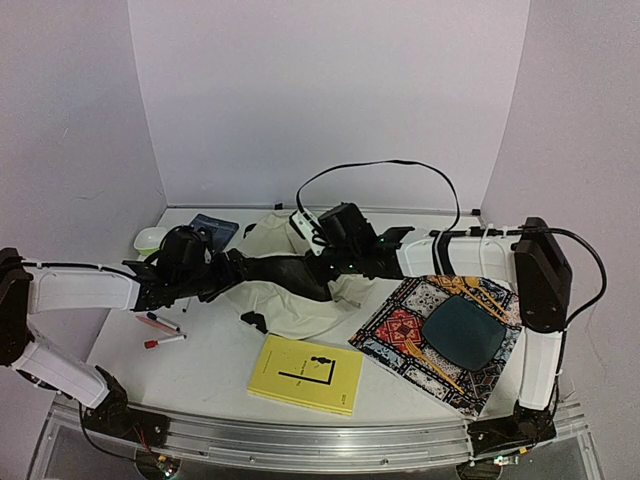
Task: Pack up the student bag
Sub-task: Pick up the largest pocket of the bag from the student bag, then adjust the largest pocket of the student bag.
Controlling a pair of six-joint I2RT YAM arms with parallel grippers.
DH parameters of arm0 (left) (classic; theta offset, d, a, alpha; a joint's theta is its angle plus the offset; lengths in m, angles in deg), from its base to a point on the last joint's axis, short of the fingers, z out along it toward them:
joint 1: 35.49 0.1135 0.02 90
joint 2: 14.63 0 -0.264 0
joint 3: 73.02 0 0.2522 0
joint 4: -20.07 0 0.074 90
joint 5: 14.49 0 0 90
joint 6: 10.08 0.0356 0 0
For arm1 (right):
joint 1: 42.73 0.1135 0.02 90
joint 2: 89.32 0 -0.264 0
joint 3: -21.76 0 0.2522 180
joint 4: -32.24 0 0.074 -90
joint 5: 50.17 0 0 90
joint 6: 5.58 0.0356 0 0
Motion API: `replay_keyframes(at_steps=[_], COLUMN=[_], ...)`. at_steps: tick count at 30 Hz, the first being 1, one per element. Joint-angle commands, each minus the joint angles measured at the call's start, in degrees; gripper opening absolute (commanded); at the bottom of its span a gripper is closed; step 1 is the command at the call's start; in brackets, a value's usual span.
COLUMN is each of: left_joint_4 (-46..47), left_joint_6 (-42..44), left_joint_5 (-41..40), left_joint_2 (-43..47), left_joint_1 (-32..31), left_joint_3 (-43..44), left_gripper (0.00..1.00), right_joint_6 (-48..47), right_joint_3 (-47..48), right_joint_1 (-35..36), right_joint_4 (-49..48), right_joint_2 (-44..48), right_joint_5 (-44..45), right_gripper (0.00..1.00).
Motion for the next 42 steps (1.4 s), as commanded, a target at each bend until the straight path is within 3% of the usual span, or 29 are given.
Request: replay_keyframes(at_steps=[1,8,20,25,31,39,42], left_joint_4=[1.2,1.09,2.15,2.59,3.53,3.35,2.72], left_joint_6=[-0.8,0.09,4.16,4.45,4.79,5.43,6.12], left_joint_5=[-1.21,-0.62,5.67,6.0,7.76,10.56,11.42], left_joint_2=[-5.16,-12.47,-11.01,-11.26,-11.57,-7.84,-6.09], left_joint_1=[1.37,2.29,2.22,2.21,2.21,2.15,2.14], left_joint_3=[3.15,3.94,-3.34,-5.4,-4.36,-0.93,-1.22], left_gripper=[0.83,0.74,0.21,0.09,0.15,0.5,0.55], right_joint_6=[0.01,-0.34,4.15,5.76,6.19,6.0,6.58], right_joint_3=[0.07,-0.39,0.95,2.36,3.4,-0.23,-2.77], right_joint_1=[0.05,-0.84,-9.3,-11.88,-12.98,-12.97,-12.98], right_joint_4=[0.46,0.02,-0.55,-0.68,-0.57,-0.37,-0.33], right_joint_2=[2.38,2.71,-2.46,-6.64,-9.57,-0.86,3.18], right_joint_5=[-0.4,0.31,-1.26,-2.29,-5.73,-12.35,-14.4], right_gripper=[0.0,0.0,0.0,0.0,0.06,0.4,0.47])
